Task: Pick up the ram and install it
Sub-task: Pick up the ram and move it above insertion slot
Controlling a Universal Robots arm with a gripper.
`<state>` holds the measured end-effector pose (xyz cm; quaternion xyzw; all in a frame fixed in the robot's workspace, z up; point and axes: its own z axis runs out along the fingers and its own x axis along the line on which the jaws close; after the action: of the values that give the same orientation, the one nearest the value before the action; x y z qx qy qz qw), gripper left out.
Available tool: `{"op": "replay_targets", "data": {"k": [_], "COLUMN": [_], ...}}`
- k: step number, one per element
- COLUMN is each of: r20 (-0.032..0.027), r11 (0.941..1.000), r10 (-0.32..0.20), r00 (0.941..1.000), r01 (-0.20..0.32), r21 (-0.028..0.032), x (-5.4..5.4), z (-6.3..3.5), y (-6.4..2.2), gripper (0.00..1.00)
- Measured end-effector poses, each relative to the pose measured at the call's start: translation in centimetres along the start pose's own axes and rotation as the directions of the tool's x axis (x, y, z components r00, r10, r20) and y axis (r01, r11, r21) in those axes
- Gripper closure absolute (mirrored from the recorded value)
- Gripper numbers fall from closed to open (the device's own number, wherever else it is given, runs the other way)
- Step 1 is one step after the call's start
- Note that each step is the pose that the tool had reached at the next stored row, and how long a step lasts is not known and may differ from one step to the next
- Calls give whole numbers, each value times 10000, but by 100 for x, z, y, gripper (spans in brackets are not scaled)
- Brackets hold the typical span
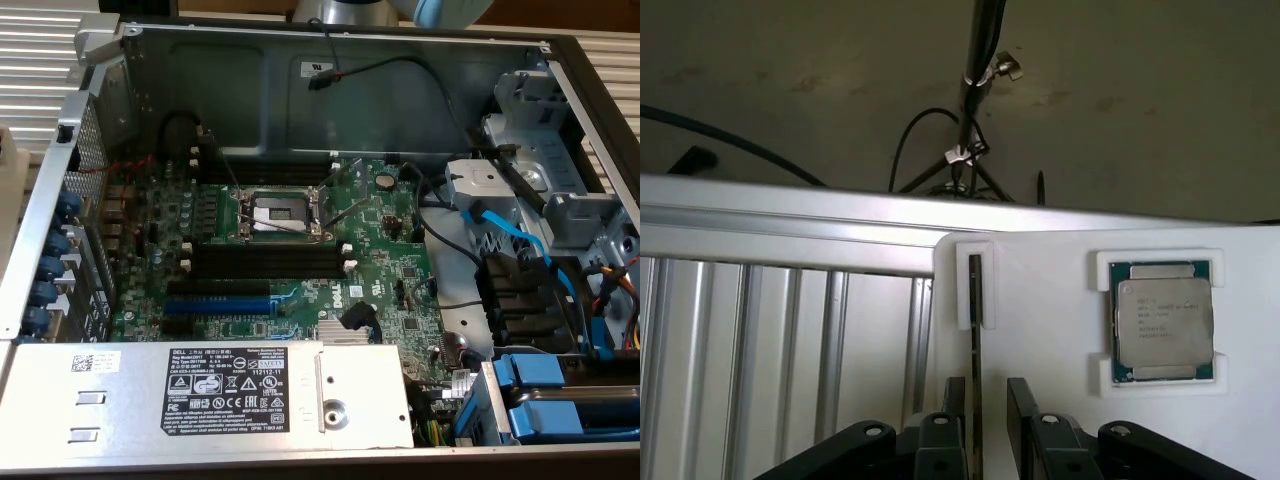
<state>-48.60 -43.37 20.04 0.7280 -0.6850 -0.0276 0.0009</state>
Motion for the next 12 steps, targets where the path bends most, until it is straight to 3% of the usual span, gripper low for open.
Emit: {"op": "replay_targets", "data": {"k": [7,12], "r20": [0,0], "r11": [10000,10000], "r10": [0,0], "r00": [10000,10000], "r01": [0,0], "r21": [-1,-1], "x": [0,0], "z": [0,0], "y": [0,0], "gripper": [69,84]}}
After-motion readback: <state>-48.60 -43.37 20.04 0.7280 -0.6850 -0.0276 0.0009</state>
